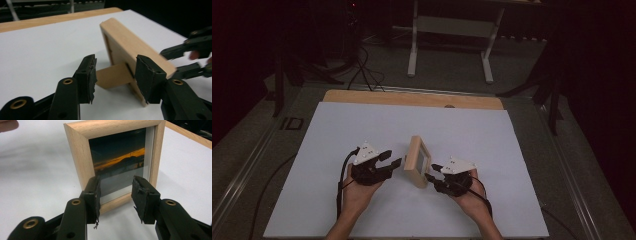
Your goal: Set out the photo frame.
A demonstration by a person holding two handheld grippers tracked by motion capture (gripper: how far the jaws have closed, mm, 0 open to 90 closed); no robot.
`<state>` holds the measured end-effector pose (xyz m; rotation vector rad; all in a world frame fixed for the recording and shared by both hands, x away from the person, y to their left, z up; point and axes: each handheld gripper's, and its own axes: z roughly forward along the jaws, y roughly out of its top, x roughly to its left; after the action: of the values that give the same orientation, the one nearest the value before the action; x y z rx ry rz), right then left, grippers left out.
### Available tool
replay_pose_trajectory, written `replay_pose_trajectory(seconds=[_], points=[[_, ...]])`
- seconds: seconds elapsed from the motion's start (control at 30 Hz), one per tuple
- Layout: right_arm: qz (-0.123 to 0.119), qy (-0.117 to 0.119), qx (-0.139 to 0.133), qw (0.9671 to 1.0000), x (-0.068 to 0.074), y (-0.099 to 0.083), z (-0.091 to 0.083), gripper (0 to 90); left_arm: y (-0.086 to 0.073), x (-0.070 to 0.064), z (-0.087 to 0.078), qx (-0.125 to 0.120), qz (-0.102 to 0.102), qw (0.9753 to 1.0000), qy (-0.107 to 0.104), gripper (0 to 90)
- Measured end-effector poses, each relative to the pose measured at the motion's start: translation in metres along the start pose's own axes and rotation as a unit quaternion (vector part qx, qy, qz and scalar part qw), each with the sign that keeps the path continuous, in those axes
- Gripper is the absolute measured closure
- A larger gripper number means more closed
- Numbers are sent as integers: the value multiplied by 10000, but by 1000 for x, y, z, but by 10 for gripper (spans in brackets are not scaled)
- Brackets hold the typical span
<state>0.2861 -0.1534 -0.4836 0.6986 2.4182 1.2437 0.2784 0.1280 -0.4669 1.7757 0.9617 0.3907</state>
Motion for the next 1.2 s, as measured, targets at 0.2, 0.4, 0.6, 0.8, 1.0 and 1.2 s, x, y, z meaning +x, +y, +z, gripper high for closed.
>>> replay_pose_trajectory(seconds=[0.2,0.4,0.6,0.8,1.0,1.2], points=[[13,-12,-1,10000,-1,-1,0,583,1,-10,-1,-61,84,9998,-139,455],[23,-23,-3,10000,-2,-1,-1,583,1,-20,5,-43,229,9994,-247,424],[30,-22,-3,10000,-1,-1,0,582,4,-26,9,-84,212,9993,-296,397],[30,-21,-6,10000,-1,-1,-1,582,4,-32,14,-11,268,9990,-346,387],[27,-18,-3,10000,-1,-1,0,581,3,-38,25,156,331,9988,-316,365],[37,-15,-17,10000,-2,-1,-2,581,3,-36,33,313,269,9990,-180,359]])
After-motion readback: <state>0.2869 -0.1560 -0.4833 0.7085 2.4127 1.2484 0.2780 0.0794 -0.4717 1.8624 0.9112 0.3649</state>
